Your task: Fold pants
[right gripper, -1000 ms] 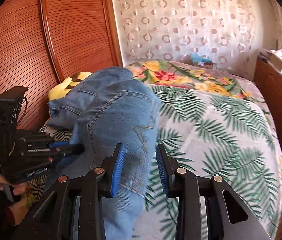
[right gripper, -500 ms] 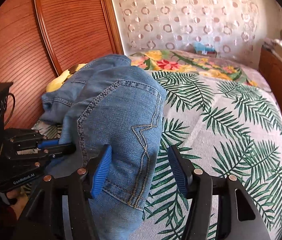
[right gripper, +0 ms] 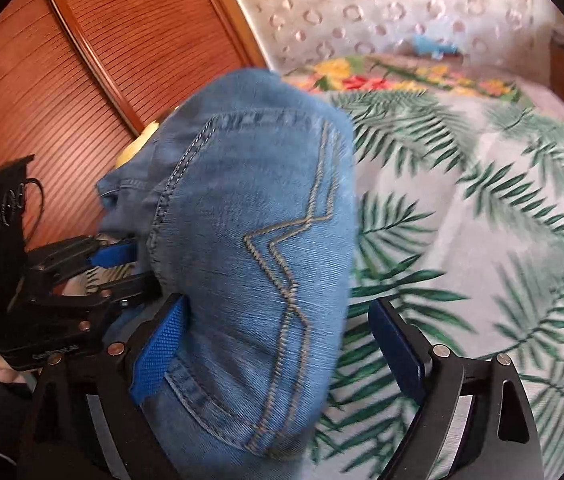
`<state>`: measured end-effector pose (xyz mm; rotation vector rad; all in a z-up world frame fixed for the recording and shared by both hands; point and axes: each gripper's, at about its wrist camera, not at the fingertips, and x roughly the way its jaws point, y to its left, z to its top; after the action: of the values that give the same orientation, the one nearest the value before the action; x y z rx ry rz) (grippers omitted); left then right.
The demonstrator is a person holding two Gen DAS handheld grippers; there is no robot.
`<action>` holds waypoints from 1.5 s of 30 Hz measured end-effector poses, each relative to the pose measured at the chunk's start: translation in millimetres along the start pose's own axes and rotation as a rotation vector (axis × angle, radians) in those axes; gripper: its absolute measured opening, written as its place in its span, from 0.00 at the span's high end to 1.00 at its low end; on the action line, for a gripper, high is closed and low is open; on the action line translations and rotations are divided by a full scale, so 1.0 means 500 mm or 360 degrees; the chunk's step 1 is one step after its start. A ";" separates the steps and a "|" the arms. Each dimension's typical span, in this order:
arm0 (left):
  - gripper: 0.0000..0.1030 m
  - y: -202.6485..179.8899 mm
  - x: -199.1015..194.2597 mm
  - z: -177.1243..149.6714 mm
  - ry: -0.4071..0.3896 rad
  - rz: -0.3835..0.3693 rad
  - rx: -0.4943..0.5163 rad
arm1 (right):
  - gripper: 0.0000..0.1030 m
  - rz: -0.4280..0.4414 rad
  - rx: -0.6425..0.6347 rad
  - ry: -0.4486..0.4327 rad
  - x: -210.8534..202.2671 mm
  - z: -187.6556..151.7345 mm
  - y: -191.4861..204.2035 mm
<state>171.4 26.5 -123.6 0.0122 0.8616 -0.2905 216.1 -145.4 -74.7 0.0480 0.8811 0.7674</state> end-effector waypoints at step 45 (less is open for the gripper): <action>0.78 0.438 -0.051 0.244 -0.0031 0.0427 -0.0191 | 0.49 -0.0044 -0.0104 -0.0116 0.353 0.356 0.118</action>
<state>303.3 227.7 -48.0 0.0131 0.8457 0.0125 377.0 55.1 -57.9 0.0060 0.7858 0.7635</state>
